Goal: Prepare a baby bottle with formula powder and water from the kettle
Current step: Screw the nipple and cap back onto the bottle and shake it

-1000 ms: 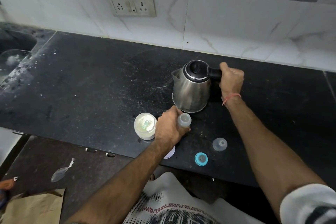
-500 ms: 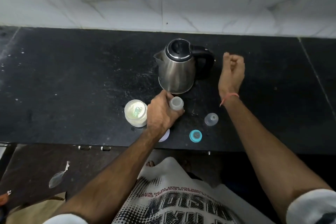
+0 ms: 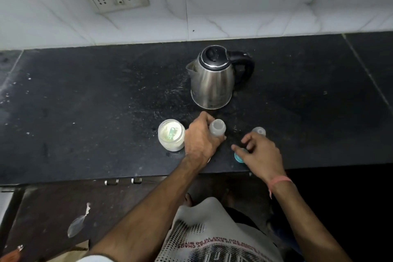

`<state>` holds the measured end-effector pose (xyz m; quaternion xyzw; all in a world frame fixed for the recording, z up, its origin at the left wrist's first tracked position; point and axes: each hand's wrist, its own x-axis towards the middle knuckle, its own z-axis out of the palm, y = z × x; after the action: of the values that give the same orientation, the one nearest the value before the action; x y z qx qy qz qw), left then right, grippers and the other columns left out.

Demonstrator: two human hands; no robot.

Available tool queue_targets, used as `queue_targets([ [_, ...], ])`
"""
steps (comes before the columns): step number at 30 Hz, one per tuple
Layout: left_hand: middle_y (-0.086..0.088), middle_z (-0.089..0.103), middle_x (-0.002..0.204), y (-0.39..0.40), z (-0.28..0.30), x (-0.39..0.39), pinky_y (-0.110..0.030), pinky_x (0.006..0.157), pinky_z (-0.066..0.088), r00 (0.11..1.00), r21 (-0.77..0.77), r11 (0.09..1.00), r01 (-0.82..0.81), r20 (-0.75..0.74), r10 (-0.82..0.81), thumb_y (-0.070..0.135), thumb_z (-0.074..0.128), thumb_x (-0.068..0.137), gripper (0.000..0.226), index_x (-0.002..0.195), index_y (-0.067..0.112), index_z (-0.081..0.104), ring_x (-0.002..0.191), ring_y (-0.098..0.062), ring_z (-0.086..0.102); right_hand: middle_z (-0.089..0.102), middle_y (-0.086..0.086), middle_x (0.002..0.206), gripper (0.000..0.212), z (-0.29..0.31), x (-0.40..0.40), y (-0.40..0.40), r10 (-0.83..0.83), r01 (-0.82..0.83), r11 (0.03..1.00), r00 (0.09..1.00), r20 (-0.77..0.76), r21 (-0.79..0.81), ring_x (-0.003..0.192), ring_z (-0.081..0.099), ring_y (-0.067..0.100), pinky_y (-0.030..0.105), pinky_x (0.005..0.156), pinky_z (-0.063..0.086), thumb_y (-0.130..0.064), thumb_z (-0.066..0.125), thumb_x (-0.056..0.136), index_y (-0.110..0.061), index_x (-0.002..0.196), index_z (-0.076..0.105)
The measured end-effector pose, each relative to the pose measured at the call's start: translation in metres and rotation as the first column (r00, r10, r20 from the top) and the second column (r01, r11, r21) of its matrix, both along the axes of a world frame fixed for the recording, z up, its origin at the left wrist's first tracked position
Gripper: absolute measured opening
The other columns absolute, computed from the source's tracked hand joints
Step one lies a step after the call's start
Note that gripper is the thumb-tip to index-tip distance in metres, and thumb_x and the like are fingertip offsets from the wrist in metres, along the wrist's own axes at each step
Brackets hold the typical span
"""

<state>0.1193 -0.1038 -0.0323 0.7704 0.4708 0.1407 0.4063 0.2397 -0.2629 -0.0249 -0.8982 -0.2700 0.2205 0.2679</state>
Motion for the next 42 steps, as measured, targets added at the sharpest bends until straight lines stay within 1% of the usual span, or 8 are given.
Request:
queue_targets([
  [2,0.016,0.075,0.096,0.001,-0.001,0.000,-0.044,0.083,0.062,1.000,0.002,1.000,0.012,-0.007,-0.012,0.037,0.105,0.070,0.056,0.102,0.033,0.060,0.089,-0.012,0.073,0.064,-0.014,0.099,0.041,-0.009,-0.010,-0.007,0.075,-0.071,0.990,0.997,0.030,-0.119,0.089,0.065,0.011,0.037,0.080,0.056,-0.057,0.091,0.078,-0.035,0.096,0.061],
  [6,0.016,0.076,0.096,0.003,-0.003,-0.002,-0.046,0.084,0.064,0.999,-0.011,0.999,0.034,-0.007,-0.034,0.038,0.104,0.073,0.053,0.104,0.032,0.062,0.091,-0.013,0.075,0.058,-0.010,0.120,0.046,-0.020,-0.018,-0.014,0.110,-0.102,0.987,0.992,0.059,-0.127,0.096,0.069,0.025,0.042,0.087,0.060,-0.021,0.095,0.078,-0.034,0.102,0.058],
  [9,0.014,0.078,0.102,0.001,-0.002,-0.002,-0.047,0.087,0.064,1.000,-0.011,1.000,0.027,-0.014,-0.028,0.038,0.105,0.074,0.055,0.107,0.033,0.061,0.094,-0.014,0.075,0.059,-0.011,0.116,0.047,-0.022,-0.016,-0.014,0.119,-0.113,0.988,0.991,0.056,-0.107,0.092,0.071,0.024,0.043,0.089,0.061,-0.008,0.090,0.081,-0.037,0.103,0.060],
  [13,0.014,0.079,0.104,0.000,-0.007,0.001,-0.045,0.089,0.064,1.000,-0.005,1.000,-0.002,-0.029,0.002,0.037,0.106,0.072,0.060,0.111,0.034,0.061,0.097,-0.013,0.076,0.064,-0.017,0.104,0.037,-0.021,-0.007,-0.015,0.157,-0.153,0.986,0.986,0.048,-0.070,0.084,0.069,0.009,0.038,0.081,0.062,-0.012,0.091,0.086,-0.038,0.098,0.069],
  [19,0.018,0.075,0.089,0.000,-0.009,0.004,-0.044,0.086,0.064,0.999,-0.004,1.000,-0.001,-0.048,0.001,0.034,0.103,0.077,0.065,0.118,0.030,0.053,0.085,-0.008,0.075,0.068,-0.015,0.110,0.026,0.014,0.006,-0.006,-0.008,0.009,0.956,1.000,-0.004,0.293,0.096,0.070,0.002,0.019,0.083,0.056,-0.019,0.094,0.087,-0.034,0.102,0.078],
  [24,0.014,0.080,0.103,-0.010,-0.008,0.003,-0.045,0.086,0.065,0.998,0.024,0.998,-0.064,-0.008,0.064,0.037,0.107,0.071,0.082,0.125,0.031,0.045,0.093,-0.012,0.078,0.075,-0.011,0.127,0.028,0.038,0.011,0.023,0.143,-0.104,0.854,0.989,-0.038,0.510,0.116,0.073,0.002,0.016,0.088,0.062,-0.010,0.086,0.094,-0.020,0.118,0.078],
  [29,0.008,0.084,0.117,-0.018,-0.011,0.003,-0.047,0.085,0.064,0.997,0.101,0.992,-0.071,-0.011,0.073,0.042,0.098,0.081,0.083,0.140,0.028,0.041,0.102,-0.021,0.081,0.075,-0.018,0.125,0.035,0.028,0.011,0.055,0.310,-0.302,0.849,0.949,0.054,0.434,0.119,0.072,0.004,0.037,0.094,0.066,-0.005,0.080,0.097,-0.031,0.118,0.072],
  [42,0.010,0.083,0.119,-0.015,-0.019,0.001,-0.047,0.093,0.066,0.997,0.060,0.995,-0.076,0.010,0.075,0.040,0.098,0.083,0.088,0.152,0.028,0.044,0.107,-0.016,0.082,0.066,-0.015,0.125,0.030,0.013,0.006,0.060,0.360,-0.381,0.865,0.924,0.127,0.325,0.117,0.068,0.006,0.040,0.092,0.066,-0.009,0.079,0.099,-0.028,0.120,0.072],
])
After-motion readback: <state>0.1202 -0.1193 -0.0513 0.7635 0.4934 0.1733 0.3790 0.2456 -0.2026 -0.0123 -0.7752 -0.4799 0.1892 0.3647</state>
